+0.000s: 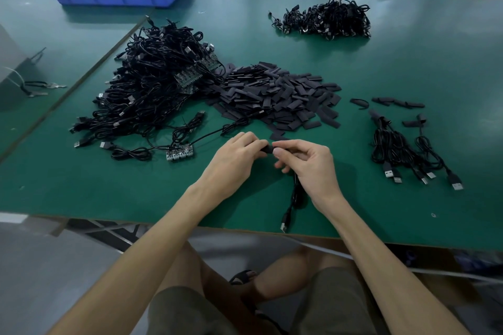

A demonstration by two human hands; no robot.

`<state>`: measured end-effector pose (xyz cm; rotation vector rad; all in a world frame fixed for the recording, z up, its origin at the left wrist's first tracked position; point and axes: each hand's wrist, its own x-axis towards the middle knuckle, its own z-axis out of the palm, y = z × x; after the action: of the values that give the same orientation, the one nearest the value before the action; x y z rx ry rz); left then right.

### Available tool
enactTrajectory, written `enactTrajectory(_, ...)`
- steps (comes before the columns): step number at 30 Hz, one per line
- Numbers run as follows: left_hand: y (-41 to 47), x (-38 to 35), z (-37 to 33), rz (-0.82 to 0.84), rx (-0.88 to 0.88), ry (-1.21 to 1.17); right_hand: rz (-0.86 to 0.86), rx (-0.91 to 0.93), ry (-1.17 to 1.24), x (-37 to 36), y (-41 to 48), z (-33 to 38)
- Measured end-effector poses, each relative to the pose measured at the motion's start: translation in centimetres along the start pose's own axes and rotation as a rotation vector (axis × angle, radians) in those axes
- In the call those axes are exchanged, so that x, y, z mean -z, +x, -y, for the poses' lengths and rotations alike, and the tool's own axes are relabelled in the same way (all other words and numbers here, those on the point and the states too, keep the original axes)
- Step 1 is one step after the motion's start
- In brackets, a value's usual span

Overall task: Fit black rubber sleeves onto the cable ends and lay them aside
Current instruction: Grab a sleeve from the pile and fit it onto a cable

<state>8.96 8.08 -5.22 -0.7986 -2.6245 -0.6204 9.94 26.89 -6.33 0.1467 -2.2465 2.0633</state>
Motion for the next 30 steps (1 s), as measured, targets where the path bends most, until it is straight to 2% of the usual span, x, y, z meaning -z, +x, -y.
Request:
enactTrajectory(20, -0.04, 0.11, -0.04, 0.043, -0.036, -0.026, 0.079, -0.001, -0.018, 0.21, 0.05, 0.08)
enactTrajectory(30, -0.17, 0.19, -0.23, -0.003, -0.092, -0.026, 0.073, -0.004, -0.004, 0.36, -0.05, -0.01)
